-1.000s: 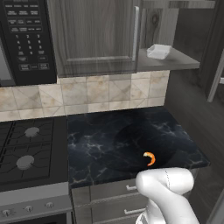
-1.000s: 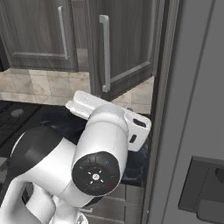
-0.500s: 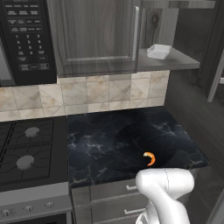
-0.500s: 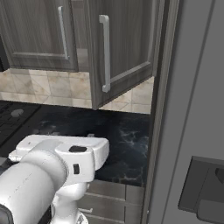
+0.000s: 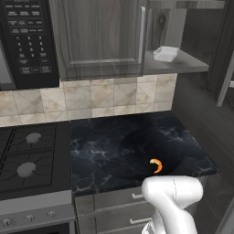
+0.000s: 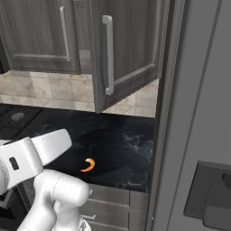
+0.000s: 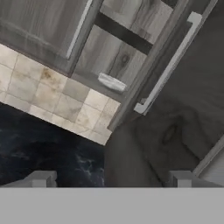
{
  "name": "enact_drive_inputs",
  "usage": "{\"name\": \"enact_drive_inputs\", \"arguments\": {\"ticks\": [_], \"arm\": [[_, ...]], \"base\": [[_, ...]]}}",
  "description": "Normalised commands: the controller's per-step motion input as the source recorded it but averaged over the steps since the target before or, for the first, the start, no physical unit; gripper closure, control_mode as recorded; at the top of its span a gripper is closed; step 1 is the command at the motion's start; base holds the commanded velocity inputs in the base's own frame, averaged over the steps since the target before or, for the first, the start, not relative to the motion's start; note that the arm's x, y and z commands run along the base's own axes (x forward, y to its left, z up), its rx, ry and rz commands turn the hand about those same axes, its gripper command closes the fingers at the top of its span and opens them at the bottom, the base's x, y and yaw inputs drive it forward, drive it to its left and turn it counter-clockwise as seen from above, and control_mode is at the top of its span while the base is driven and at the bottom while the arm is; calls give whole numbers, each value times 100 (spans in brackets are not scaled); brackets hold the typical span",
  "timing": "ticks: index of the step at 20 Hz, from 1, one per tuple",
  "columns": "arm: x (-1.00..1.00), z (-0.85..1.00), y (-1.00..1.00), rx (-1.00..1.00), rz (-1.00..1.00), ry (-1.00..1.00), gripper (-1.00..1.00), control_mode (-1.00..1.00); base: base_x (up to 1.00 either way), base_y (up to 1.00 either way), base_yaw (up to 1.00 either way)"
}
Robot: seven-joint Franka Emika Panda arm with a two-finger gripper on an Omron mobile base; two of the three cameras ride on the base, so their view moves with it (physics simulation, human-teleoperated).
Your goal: Retrieve the tupperware from the cabinet, then place the raw meat into the tupperware to avoid contamination.
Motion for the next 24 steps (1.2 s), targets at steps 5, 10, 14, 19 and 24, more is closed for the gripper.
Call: {"name": "enact_drive_inputs", "arguments": {"ticks": [5, 10, 14, 19, 24], "arm": [[0, 2, 32, -37, -20, -10, -100, -100], [11, -3, 46, -41, -16, -3, -100, -100], [34, -6, 47, -37, -11, -5, -100, -100], [52, -14, 33, -32, -10, -2, -100, -100], [79, -31, 1, -17, -8, 0, -100, -100]], "base": [[0, 0, 0], [0, 0, 0], [0, 0, 0], [0, 0, 0], [0, 0, 0]]}}
